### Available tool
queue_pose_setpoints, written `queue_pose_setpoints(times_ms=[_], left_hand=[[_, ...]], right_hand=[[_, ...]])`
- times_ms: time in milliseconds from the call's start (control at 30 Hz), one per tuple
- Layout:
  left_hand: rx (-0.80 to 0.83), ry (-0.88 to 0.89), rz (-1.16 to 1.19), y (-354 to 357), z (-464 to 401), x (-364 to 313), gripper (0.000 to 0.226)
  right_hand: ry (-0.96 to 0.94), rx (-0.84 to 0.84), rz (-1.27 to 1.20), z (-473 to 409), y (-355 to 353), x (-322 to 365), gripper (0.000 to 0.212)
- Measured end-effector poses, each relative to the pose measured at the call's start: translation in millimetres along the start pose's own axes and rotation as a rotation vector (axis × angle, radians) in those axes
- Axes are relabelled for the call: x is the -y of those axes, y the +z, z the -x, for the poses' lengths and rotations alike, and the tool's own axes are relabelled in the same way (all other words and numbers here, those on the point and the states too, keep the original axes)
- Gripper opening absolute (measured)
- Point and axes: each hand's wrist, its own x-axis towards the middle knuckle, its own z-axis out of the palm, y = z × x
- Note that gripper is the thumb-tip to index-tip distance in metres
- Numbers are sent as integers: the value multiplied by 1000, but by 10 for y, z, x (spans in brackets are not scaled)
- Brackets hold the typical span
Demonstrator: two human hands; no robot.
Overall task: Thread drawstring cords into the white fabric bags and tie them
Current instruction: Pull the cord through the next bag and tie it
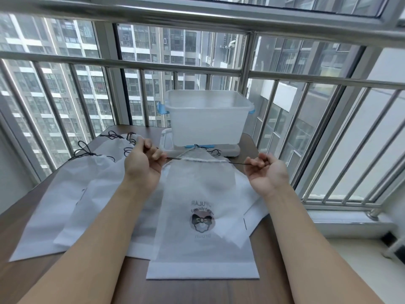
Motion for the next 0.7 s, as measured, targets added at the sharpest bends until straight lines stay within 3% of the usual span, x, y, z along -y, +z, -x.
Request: queue_pose_setpoints(times_ms=[200,300,400,567,700], left_hand=[[-73,183,-165,-61,-15,-240,52],[-96,251,-267,-17,17,-173,51],[-11,281,-463,4,56,-57,50],[254,-23,-443,144,220,148,23],[323,-89,-481,258,314,351,36]], right_hand=[[-286,-327,233,-112,-116,316,39],[-486,-376,437,-115,-89,293,48],[-534,-176,661,17,-13,149,53],[-249,377,848,348,282,-352,42],[-261,585,973,517,353,-635,40]])
